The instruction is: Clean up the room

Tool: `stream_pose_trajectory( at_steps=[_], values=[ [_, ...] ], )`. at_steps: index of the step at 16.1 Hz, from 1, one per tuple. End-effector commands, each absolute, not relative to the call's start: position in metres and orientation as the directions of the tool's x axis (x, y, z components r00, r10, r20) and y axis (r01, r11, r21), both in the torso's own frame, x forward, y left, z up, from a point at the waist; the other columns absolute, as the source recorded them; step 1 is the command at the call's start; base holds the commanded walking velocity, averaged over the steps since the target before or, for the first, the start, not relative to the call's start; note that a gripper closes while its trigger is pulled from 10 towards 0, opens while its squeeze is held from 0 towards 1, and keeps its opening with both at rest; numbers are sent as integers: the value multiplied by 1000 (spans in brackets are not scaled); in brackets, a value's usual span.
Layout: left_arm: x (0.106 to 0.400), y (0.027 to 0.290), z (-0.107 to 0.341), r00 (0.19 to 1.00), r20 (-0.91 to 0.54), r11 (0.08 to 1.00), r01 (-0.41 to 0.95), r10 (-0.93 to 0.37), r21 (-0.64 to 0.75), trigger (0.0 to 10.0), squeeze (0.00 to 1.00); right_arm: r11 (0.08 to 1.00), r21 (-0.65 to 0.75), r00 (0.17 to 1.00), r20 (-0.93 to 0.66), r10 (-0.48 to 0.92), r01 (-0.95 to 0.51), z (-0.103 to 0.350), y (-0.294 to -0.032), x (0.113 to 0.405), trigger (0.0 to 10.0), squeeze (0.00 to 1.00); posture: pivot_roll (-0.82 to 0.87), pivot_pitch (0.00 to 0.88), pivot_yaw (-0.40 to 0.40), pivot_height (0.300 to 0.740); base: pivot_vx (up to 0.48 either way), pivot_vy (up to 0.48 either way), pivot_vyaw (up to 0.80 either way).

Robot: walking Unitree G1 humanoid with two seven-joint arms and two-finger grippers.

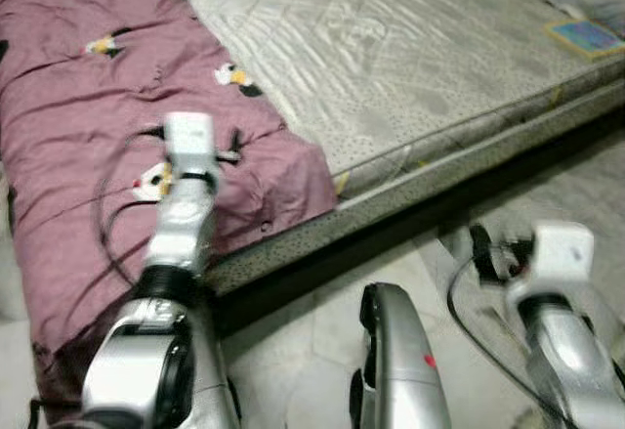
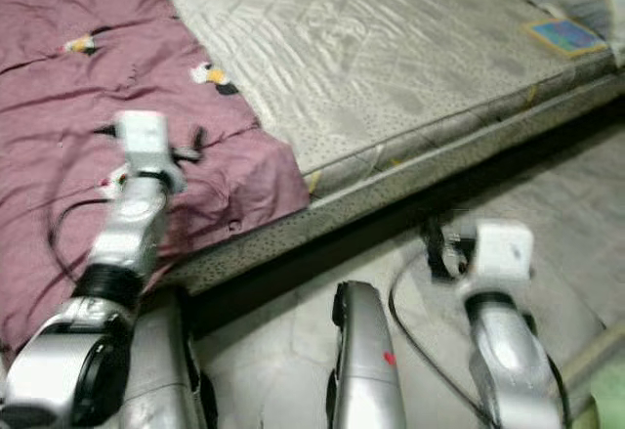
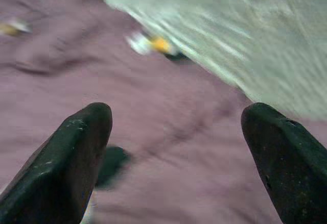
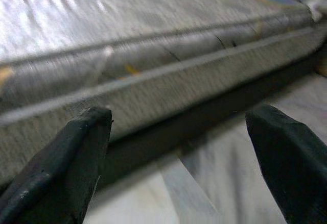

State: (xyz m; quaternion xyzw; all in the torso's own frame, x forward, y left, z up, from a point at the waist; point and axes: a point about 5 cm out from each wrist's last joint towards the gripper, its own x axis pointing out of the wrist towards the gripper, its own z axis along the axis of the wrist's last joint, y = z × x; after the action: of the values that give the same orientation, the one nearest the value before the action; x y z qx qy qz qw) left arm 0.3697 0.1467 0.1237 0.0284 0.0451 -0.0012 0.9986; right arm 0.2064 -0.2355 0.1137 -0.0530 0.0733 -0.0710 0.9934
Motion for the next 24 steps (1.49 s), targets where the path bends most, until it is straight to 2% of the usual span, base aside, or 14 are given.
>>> stream_pose_trajectory(
  at_steps=[1,3,4,8,10,12,13,15,18,20,22,24],
  values=[
    [367,139,105,980,-198,996,37,-20,84,10000,0,982,-132,980,-130,-151,134,121,-241,197,10000,0,-256,134,-17,490,0,0,0],
    [364,126,93,953,-293,990,101,-70,93,10000,0,978,-154,974,-154,-166,142,121,-248,183,10000,0,-278,140,-19,490,0,0,0],
    [358,116,78,916,-379,979,178,-130,94,10000,0,974,-170,971,-159,-176,149,122,-253,179,10000,0,-291,143,-19,490,0,0,0],
    [344,86,52,826,-502,955,295,-258,-5,10000,0,968,-185,970,-141,-196,169,130,-260,185,10000,0,-294,135,-19,490,0,0,0],
    [334,68,44,780,-522,917,399,-345,-11,10000,0,970,-176,973,-129,-192,168,132,-258,193,10000,0,-279,125,-21,490,0,0,0],
    [333,55,48,775,-490,866,495,-401,75,10000,0,974,-161,976,-122,-178,158,131,-252,199,10000,0,-260,113,-19,490,0,0,0],
    [336,53,55,807,-437,863,490,-397,120,10000,0,977,-150,978,-116,-172,154,130,-248,202,10000,0,-245,103,-17,490,0,0,0],
    [338,46,76,854,-271,786,516,-444,341,10000,0,983,-117,983,-103,-154,142,127,-240,211,10000,0,-202,81,-14,490,0,0,0],
    [334,54,97,898,-82,804,426,-433,415,10000,0,988,-90,986,-95,-135,126,123,-232,223,10000,0,-139,55,-17,490,0,0,0],
    [328,73,120,925,95,859,299,-368,415,10000,0,991,-68,990,-76,-122,117,123,-226,236,10000,0,-109,41,-17,490,0,0,0],
    [314,91,136,927,207,872,193,-312,450,10000,0,992,-48,992,-54,-117,115,124,-220,248,10000,0,-74,12,-14,490,0,0,0],
    [290,116,137,962,224,949,83,-157,305,10000,0,994,-12,994,-35,-107,107,124,-214,257,10000,0,-35,0,-15,490,0,0,0]
  ],
)
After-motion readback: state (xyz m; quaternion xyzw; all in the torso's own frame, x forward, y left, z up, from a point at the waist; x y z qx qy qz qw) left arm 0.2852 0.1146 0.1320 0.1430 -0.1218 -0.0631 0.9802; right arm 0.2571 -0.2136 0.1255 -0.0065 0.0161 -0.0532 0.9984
